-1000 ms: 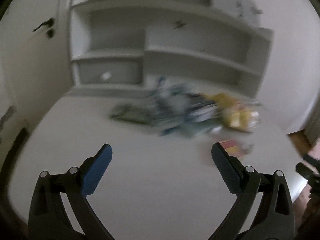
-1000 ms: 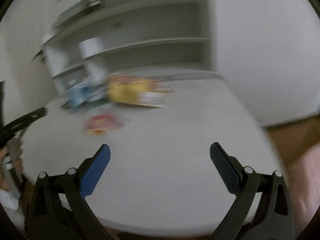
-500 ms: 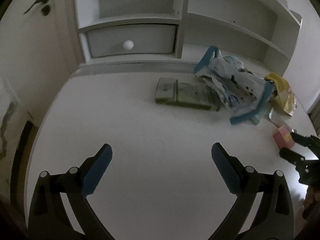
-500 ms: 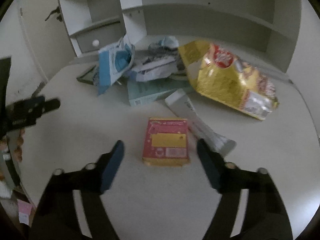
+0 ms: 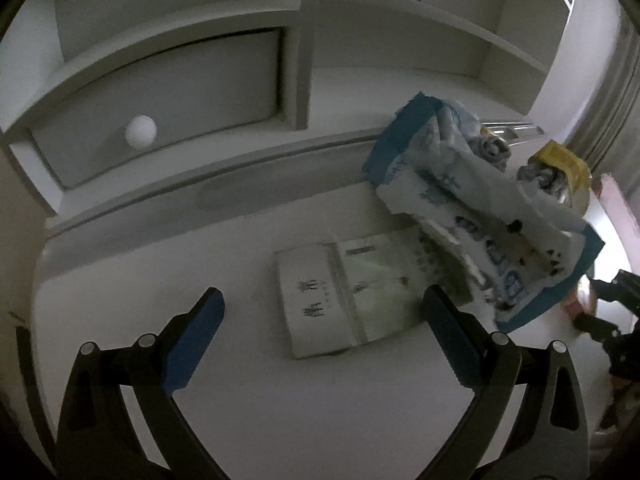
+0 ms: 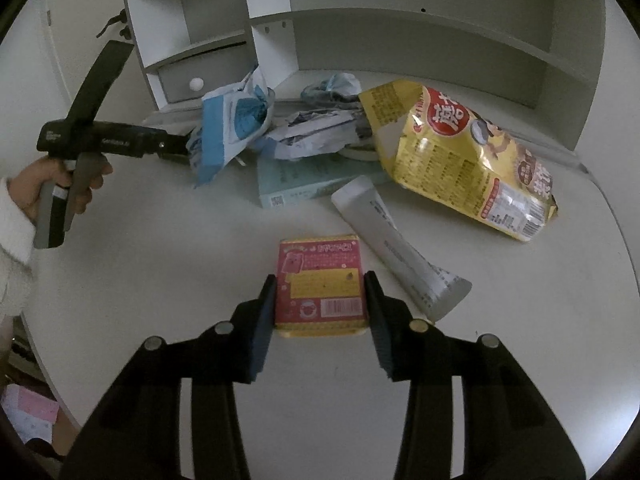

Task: Collect trash
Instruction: 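Grasp green-and-white paper packet with left tool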

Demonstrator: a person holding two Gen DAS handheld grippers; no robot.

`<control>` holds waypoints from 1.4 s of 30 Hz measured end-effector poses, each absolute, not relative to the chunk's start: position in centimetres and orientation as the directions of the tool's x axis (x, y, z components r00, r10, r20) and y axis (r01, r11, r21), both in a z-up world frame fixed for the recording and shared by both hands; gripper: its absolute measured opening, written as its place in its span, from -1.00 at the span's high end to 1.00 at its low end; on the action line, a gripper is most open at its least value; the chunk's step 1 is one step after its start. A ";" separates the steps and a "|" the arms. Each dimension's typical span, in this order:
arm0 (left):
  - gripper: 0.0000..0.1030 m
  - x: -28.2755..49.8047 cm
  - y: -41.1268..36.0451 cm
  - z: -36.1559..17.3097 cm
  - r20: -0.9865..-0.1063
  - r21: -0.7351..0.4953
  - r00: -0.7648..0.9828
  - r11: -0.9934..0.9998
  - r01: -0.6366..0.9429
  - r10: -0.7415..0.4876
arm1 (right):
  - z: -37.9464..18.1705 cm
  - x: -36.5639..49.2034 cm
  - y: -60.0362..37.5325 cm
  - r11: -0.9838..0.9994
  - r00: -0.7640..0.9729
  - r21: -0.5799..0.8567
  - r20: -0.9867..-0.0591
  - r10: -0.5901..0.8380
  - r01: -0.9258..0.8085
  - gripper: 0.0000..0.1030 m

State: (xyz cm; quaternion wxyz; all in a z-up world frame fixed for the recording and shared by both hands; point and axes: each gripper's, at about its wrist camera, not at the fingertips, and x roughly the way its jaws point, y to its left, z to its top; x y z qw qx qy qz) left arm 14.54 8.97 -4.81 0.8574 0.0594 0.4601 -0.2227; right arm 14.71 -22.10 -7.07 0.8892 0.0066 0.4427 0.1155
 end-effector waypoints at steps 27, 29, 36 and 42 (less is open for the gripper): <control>-0.61 12.7 2.0 -5.9 -0.852 0.025 0.416 0.770 0.637 -0.317 | -7.0 14.2 -23.3 0.974 0.590 0.151 -0.776 0.223 -0.170 0.17; -0.25 12.0 1.9 -5.4 -0.853 0.024 0.414 0.769 0.639 -0.318 | -7.0 14.2 -23.3 0.973 0.589 0.156 -0.775 0.227 -0.170 0.17; -0.21 9.1 2.6 -5.0 -0.840 0.006 0.443 0.813 0.582 -0.312 | -7.0 14.2 -23.5 0.970 0.589 0.173 -0.771 0.240 -0.168 0.17; -0.21 5.8 2.1 -5.4 -0.841 0.009 0.455 0.833 0.554 -0.293 | -7.1 14.2 -23.5 0.971 0.590 0.171 -0.772 0.237 -0.167 0.17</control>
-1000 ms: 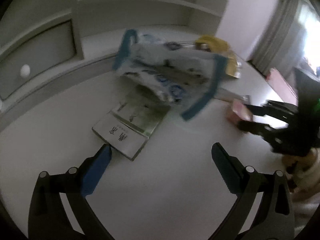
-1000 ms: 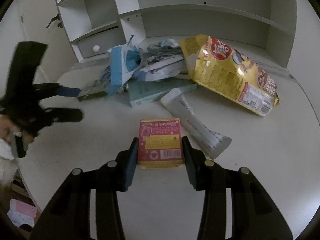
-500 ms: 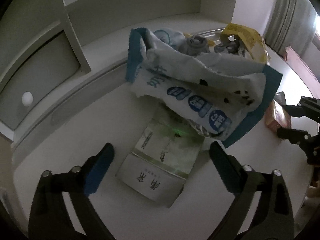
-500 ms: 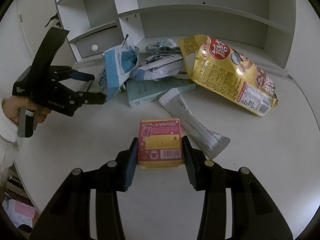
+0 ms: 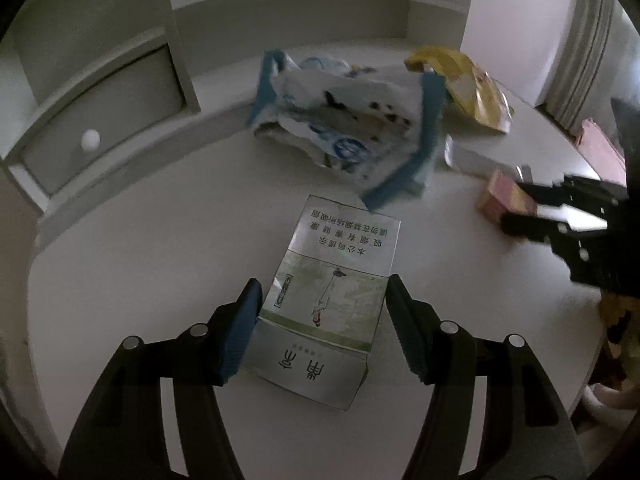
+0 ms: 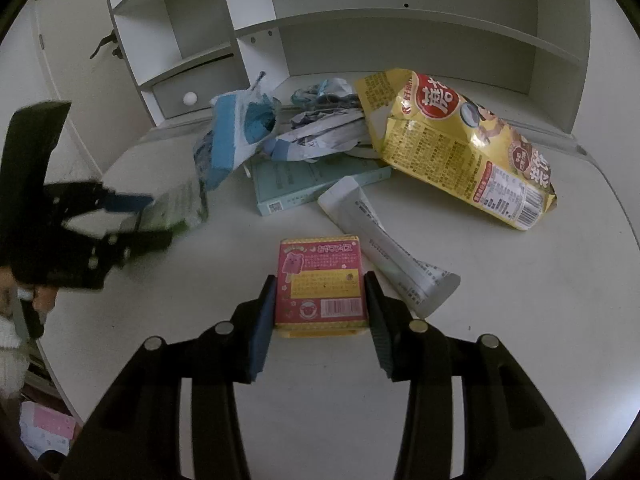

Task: Collect trash
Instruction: 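Grasp green-and-white paper packet with left tool, then carry paper packet and pink box in both tools over the bin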

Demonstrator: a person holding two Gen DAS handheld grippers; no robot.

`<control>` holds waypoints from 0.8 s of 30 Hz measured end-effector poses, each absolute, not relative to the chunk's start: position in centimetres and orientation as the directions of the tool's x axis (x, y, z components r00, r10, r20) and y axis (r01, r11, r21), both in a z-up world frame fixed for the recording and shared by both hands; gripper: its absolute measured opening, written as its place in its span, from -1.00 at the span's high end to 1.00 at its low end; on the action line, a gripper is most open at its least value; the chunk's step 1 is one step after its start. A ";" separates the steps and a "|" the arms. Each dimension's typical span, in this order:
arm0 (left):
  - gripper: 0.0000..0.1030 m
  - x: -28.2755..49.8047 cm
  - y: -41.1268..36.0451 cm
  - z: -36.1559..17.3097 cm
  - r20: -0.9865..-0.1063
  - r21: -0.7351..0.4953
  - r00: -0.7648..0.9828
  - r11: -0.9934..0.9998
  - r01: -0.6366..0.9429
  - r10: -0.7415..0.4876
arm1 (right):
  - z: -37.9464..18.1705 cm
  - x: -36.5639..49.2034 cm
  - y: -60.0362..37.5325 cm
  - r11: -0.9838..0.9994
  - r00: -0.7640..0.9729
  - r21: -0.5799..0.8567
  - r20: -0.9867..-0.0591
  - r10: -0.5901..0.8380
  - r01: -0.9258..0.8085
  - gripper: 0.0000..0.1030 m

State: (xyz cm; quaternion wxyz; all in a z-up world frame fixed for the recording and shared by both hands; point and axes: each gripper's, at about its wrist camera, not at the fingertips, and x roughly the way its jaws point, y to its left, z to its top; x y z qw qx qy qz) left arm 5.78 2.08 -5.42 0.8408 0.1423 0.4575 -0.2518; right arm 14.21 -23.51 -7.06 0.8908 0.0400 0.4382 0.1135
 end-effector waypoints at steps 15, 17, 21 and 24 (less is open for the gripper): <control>-0.17 5.0 -0.2 -6.2 -0.846 0.027 0.452 0.822 0.568 -0.285 | -7.0 14.3 -23.4 0.973 0.590 0.158 -0.774 0.229 -0.170 0.17; -0.13 5.1 -0.6 -6.0 -0.843 0.022 0.456 0.829 0.558 -0.285 | -7.0 14.3 -23.3 0.973 0.591 0.156 -0.774 0.227 -0.170 0.17; -0.10 4.9 0.0 -5.8 -0.836 -0.009 0.460 0.846 0.534 -0.299 | -7.1 14.3 -23.4 0.973 0.591 0.154 -0.774 0.226 -0.170 0.17; -0.10 4.3 0.5 -5.8 -0.833 0.002 0.472 0.852 0.524 -0.289 | -7.1 14.3 -23.4 0.973 0.591 0.156 -0.773 0.228 -0.171 0.17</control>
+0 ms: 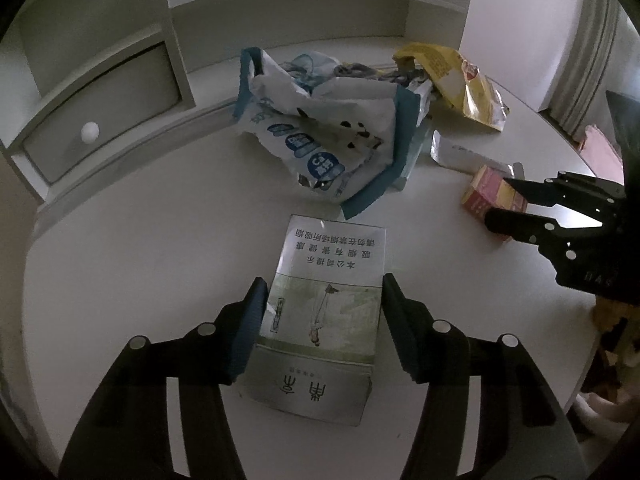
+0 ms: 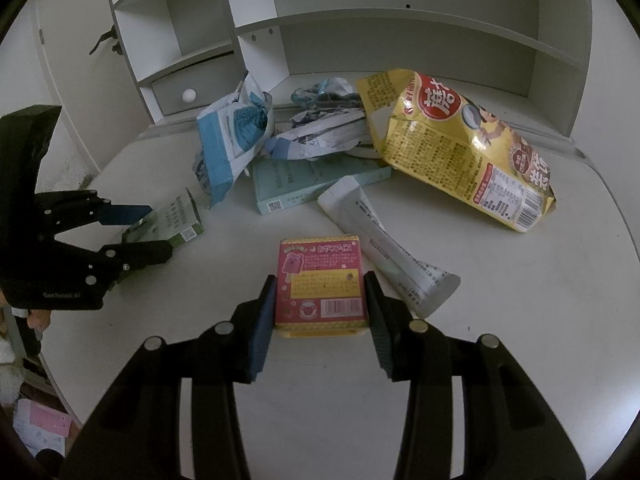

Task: Collect trash
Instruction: 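Carry paper packet and pink box in both tools over the bin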

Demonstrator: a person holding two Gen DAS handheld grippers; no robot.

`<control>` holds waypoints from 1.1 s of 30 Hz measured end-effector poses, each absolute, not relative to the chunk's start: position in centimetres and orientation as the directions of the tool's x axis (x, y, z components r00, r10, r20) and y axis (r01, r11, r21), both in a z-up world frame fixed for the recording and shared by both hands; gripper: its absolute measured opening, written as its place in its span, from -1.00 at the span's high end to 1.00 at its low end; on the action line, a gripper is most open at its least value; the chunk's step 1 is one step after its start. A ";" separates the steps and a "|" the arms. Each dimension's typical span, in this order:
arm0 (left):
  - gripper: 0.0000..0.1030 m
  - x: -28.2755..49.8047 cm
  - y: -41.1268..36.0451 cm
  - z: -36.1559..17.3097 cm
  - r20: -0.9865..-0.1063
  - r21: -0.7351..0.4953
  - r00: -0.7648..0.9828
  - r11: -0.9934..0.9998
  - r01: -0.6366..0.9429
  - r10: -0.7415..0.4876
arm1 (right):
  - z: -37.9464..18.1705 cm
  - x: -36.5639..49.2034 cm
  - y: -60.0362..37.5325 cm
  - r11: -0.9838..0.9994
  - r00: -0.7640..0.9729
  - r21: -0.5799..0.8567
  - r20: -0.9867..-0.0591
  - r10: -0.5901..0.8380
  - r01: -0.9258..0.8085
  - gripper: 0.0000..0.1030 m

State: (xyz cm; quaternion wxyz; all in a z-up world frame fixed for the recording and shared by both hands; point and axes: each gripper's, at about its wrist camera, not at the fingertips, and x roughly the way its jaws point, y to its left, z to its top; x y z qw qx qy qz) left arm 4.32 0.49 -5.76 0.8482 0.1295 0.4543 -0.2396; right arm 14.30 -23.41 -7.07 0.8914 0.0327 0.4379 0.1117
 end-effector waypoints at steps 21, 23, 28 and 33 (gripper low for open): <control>-0.10 -14.2 -24.9 2.3 -0.640 -0.043 0.311 0.436 0.899 -0.703 | 1.5 -6.7 -47.9 0.939 0.783 0.268 -0.621 -0.004 0.218 0.18; -0.10 -18.1 -29.8 0.8 -0.648 -0.058 0.210 0.323 0.945 -0.732 | -0.6 -10.7 -52.2 0.910 0.729 0.247 -0.680 -0.082 0.333 0.17; -0.10 -27.2 -40.3 -7.0 -0.759 -0.082 -0.014 0.074 0.994 -0.651 | -9.6 -18.3 -60.2 0.787 0.581 0.319 -0.811 -0.061 0.528 0.18; -0.10 -27.6 -47.4 -19.0 -0.909 -0.175 -0.111 0.126 0.976 -0.401 | -21.1 -21.4 -64.1 0.660 0.424 0.366 -0.902 0.079 0.656 0.17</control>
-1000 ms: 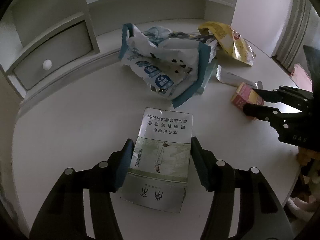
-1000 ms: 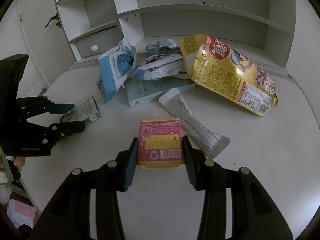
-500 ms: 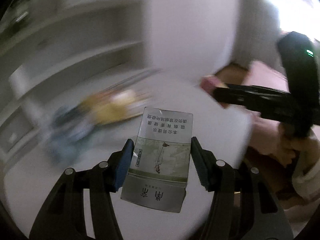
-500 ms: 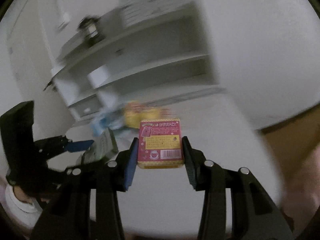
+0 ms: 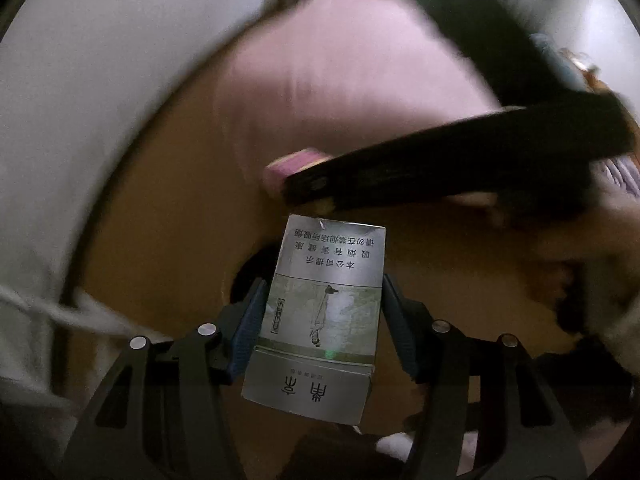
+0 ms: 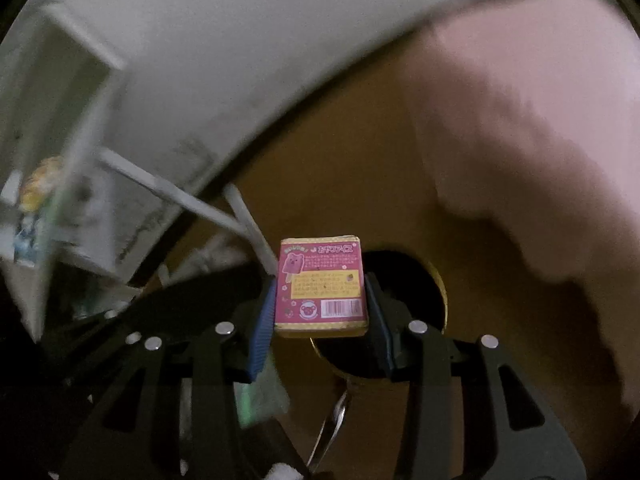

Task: Collect trash
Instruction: 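Carry paper packet and pink box in both tools over the bin, then open both tools to drop packet and box into the bin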

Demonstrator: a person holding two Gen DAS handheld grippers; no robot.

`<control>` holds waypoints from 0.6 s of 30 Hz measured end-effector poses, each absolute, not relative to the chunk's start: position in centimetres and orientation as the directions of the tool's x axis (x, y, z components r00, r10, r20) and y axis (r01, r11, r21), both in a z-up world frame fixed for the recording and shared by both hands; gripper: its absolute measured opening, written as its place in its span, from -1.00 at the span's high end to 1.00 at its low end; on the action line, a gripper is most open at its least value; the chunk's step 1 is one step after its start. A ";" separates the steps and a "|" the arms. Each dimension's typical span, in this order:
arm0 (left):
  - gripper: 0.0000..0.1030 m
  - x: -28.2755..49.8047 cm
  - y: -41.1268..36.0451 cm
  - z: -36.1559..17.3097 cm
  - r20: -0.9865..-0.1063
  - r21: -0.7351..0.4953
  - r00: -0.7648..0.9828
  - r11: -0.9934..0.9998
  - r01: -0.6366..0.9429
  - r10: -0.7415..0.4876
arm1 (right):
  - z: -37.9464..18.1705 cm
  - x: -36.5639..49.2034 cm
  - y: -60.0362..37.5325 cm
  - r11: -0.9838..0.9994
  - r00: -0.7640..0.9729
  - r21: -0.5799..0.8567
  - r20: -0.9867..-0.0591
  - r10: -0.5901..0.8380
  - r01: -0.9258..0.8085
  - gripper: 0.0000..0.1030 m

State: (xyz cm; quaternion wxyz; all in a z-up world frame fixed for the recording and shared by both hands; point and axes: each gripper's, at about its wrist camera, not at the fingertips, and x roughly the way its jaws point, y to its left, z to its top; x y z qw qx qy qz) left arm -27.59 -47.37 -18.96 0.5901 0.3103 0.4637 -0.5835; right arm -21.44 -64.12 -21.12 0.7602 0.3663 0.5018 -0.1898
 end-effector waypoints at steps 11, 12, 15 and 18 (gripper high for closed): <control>-0.09 -24.9 -51.1 -31.6 -0.959 -0.257 -0.205 0.302 0.918 -0.195 | -34.2 -23.1 -67.1 0.434 0.316 0.410 -0.908 0.275 0.802 0.17; -0.09 -24.6 -51.1 -32.4 -0.963 -0.252 -0.203 0.315 0.915 -0.180 | -35.3 -22.9 -67.3 0.411 0.306 0.406 -0.908 0.287 0.817 0.17; -0.09 -23.3 -50.7 -34.5 -0.968 -0.248 -0.213 0.369 0.896 -0.134 | -38.5 -22.4 -67.3 0.362 0.270 0.386 -0.904 0.331 0.849 0.18; -0.09 -21.8 -49.9 -35.8 -0.953 -0.303 -0.271 0.430 0.851 -0.136 | -40.6 -22.0 -66.8 0.351 0.244 0.374 -0.900 0.361 0.859 0.18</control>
